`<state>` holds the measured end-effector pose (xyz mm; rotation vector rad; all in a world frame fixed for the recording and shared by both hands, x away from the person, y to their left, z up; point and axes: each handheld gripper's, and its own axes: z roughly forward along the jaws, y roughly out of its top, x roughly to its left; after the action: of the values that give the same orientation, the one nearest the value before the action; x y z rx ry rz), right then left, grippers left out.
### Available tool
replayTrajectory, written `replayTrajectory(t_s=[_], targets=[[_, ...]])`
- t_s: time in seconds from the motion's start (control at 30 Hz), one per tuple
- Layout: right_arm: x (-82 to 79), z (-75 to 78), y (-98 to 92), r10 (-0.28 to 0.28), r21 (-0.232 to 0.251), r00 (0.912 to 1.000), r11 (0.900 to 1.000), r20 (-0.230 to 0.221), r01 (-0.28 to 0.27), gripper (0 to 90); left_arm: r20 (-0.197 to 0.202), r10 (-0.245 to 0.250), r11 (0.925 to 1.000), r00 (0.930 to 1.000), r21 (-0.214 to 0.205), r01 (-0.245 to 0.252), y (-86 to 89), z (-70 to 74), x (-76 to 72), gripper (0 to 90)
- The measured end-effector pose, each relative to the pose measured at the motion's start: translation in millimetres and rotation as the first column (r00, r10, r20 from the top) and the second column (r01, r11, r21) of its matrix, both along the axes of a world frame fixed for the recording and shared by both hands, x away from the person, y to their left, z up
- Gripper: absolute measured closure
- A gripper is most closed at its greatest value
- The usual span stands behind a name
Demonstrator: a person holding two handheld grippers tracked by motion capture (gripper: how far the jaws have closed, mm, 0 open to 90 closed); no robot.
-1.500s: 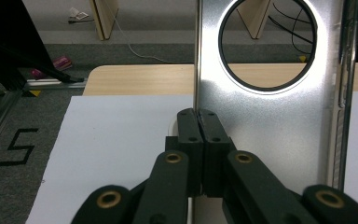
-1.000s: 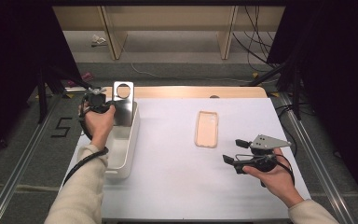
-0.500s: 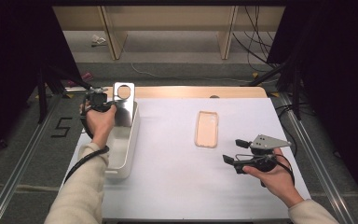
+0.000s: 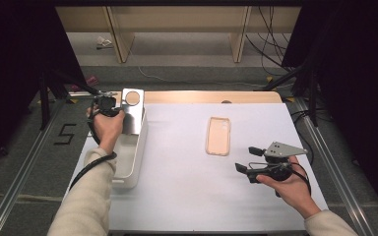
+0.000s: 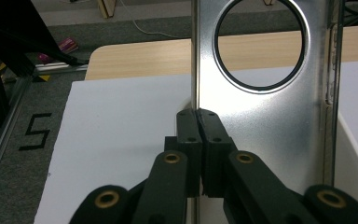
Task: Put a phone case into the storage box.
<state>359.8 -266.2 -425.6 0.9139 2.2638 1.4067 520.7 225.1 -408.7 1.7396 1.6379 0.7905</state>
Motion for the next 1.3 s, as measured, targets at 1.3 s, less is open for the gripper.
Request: replayTrajectory(t_s=[1.3], targets=[[-0.1,0.5,-0.5,0.001,-0.001,1.0000,1.0000,0.003,-0.001,20.4,-0.132,-0.003,0.9990,0.9912,0.044,0.009,-4.8,-4.1,15.3,86.3]])
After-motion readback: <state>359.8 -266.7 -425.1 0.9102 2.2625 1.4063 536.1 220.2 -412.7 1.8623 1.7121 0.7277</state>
